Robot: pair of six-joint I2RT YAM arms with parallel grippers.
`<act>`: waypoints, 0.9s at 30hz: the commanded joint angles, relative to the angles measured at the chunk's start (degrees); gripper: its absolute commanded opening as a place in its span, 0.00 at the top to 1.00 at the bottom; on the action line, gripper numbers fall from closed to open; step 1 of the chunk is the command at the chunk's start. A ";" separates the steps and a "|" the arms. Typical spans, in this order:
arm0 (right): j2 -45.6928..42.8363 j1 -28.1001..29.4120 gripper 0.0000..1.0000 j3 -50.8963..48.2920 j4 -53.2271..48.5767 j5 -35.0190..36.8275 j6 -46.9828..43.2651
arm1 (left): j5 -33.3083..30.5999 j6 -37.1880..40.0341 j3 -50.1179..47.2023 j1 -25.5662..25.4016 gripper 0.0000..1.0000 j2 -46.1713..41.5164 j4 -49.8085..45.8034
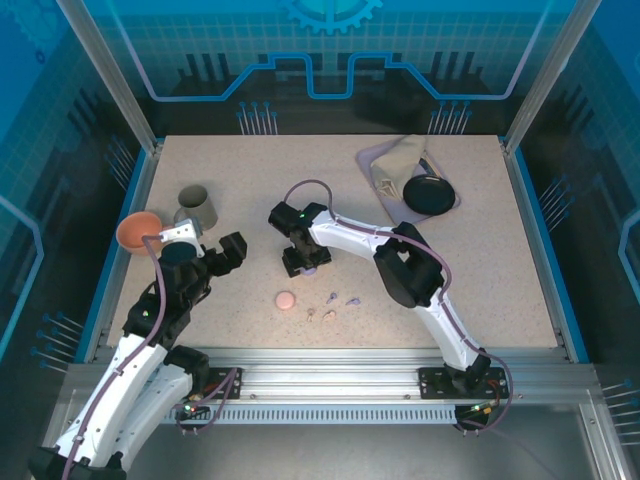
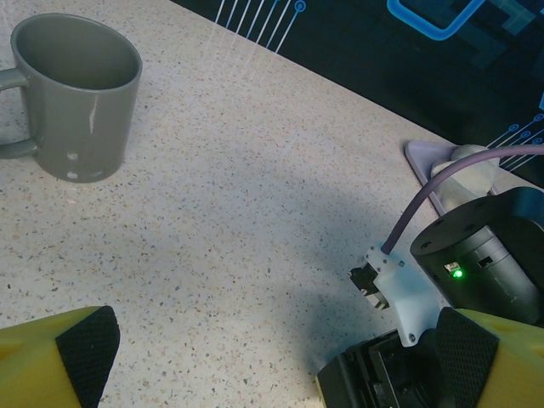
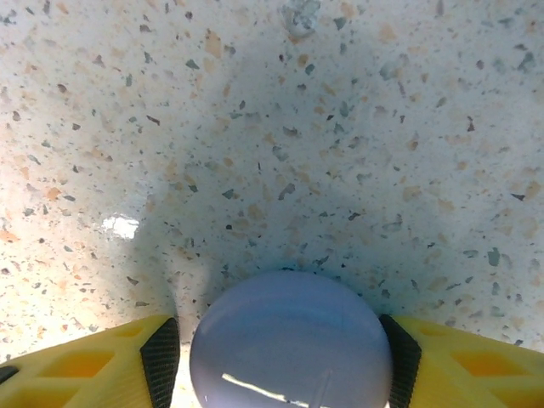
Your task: Insert the wireless bluetooth earbuds into the charging case
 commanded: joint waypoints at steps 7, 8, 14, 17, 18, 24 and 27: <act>3.94 0.73 0.40 3.09 -2.25 -0.55 -0.09 | -1.26 0.74 -0.41 0.57 0.01 -0.74 -0.86; 4.00 0.72 0.41 3.00 -2.25 -0.61 -0.17 | -1.33 0.83 -0.41 0.57 0.01 -0.74 -0.88; 2.77 0.73 0.45 1.85 -0.48 -0.20 -2.01 | -1.08 1.08 -0.27 0.57 0.01 -0.90 -1.45; -0.30 0.60 0.45 -1.04 2.52 0.62 -4.37 | -0.22 1.09 0.03 0.57 0.01 -0.87 -2.11; -1.39 0.60 0.46 -2.16 3.37 1.04 -5.29 | 0.15 1.09 0.12 0.57 0.01 -0.80 -2.29; -5.71 0.22 0.48 -7.27 6.72 2.21 -10.79 | 2.54 0.34 0.38 0.57 0.01 -0.52 -2.92; -9.88 -0.32 0.48 -11.84 10.21 1.90 -14.14 | 4.29 0.02 0.69 0.57 0.01 0.18 -3.32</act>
